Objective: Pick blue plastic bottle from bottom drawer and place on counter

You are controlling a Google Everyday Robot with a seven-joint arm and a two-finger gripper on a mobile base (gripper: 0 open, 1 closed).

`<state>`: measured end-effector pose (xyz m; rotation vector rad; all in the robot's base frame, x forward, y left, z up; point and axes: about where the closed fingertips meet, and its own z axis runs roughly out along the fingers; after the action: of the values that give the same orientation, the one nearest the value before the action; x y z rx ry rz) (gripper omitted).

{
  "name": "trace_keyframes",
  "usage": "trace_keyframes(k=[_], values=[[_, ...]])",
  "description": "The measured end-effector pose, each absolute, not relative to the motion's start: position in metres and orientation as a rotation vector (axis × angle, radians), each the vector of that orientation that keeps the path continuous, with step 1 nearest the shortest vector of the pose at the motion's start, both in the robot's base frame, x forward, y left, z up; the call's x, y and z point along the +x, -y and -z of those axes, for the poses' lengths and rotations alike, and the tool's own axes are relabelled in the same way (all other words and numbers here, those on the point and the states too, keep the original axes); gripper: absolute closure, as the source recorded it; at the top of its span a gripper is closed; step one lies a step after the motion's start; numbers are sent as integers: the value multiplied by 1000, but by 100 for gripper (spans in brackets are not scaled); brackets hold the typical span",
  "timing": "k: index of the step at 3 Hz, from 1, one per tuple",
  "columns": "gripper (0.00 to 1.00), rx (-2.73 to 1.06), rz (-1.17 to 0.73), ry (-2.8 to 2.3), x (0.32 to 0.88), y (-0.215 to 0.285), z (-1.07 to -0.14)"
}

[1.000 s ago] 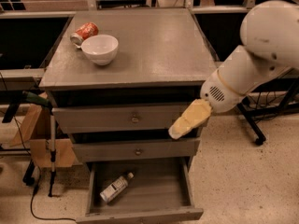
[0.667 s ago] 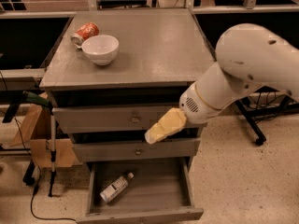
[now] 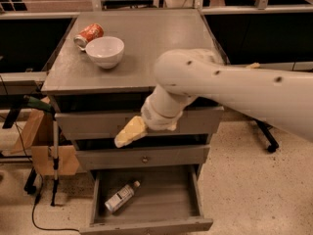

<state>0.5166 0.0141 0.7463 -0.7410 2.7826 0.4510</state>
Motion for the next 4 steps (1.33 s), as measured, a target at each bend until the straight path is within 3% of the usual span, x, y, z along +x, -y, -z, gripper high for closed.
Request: trace_keyframes(k=[1, 4], values=[[0, -640, -436, -2925, 510, -48, -700], [0, -518, -464, -2963, 506, -51, -699]])
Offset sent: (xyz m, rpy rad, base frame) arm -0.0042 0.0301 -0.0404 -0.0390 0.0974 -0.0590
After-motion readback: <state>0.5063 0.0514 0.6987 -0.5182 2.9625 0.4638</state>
